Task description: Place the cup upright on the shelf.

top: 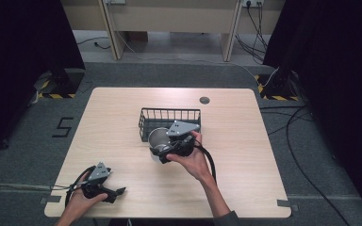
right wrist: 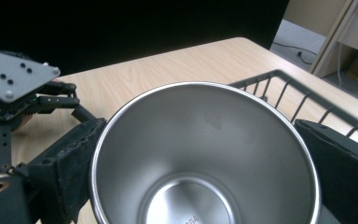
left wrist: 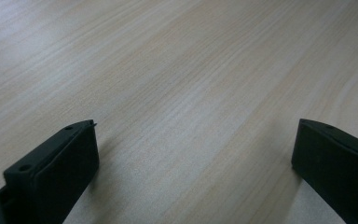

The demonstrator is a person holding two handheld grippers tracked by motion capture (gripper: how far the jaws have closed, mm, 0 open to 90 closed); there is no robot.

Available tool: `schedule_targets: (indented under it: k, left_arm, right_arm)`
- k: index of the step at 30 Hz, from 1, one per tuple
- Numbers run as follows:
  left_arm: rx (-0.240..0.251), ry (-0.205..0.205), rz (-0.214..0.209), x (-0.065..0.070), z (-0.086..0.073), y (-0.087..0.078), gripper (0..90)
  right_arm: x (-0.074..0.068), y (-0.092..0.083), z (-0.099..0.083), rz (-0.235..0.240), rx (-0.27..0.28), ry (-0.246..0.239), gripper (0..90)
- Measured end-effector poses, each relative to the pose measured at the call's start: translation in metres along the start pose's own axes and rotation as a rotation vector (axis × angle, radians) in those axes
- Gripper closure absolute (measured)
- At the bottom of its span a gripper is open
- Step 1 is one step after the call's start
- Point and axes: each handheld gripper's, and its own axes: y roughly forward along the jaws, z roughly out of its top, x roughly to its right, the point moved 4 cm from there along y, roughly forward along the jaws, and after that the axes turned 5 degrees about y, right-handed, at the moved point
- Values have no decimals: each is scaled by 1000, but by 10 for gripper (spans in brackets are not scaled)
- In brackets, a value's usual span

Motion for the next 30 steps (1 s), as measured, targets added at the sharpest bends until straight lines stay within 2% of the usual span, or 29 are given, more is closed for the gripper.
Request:
schedule_targets:
  k: [14, 22, 30]
  left_arm:
    - [0, 0, 0, 0, 0, 0, 0]
    - [-2, 0, -1, 0, 0, 0, 0]
    - [-1, 0, -1, 0, 0, 0, 0]
  right_arm:
    - [12, -10, 30, -9, 8, 2, 63]
    - [29, -15, 55, -30, 20, 7, 63]
    - [43, -12, 64, -50, 3, 15, 63]
